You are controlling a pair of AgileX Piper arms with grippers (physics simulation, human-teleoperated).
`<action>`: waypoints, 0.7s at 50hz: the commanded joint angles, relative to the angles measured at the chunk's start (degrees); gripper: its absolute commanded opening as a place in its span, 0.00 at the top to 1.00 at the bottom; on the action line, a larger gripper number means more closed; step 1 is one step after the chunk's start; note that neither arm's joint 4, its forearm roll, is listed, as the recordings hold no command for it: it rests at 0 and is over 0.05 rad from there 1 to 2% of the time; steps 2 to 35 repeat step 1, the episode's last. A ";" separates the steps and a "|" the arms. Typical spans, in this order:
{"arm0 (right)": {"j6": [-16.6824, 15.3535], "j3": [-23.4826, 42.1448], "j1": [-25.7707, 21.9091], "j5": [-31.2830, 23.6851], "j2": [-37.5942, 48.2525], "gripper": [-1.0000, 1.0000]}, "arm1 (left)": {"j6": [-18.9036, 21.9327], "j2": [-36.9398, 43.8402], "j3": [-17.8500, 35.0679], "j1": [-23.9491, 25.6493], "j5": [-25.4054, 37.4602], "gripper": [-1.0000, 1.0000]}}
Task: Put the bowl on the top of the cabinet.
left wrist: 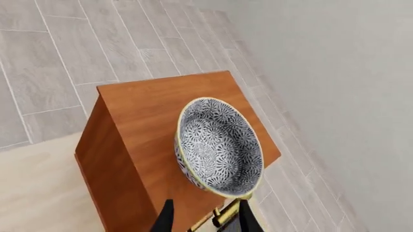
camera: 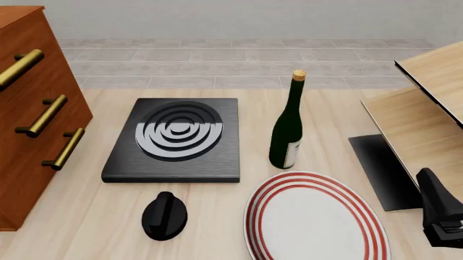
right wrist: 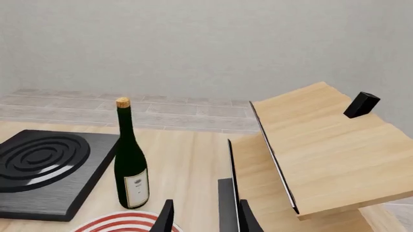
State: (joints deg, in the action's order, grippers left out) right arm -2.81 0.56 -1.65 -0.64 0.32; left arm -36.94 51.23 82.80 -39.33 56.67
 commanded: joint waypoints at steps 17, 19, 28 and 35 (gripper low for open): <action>-0.04 0.40 -0.01 -0.41 -0.08 0.00 | -0.19 -5.72 -2.32 2.12 1.16 0.00; -0.04 0.40 -0.01 -0.41 -0.08 0.00 | -0.19 -5.72 -2.32 2.12 1.16 0.00; -0.04 0.40 -0.01 -0.41 -0.08 0.00 | -0.19 -5.72 -2.32 2.12 1.16 0.00; -0.04 0.40 -0.01 -0.41 -0.08 0.00 | -0.19 -5.72 -2.32 2.12 1.16 0.00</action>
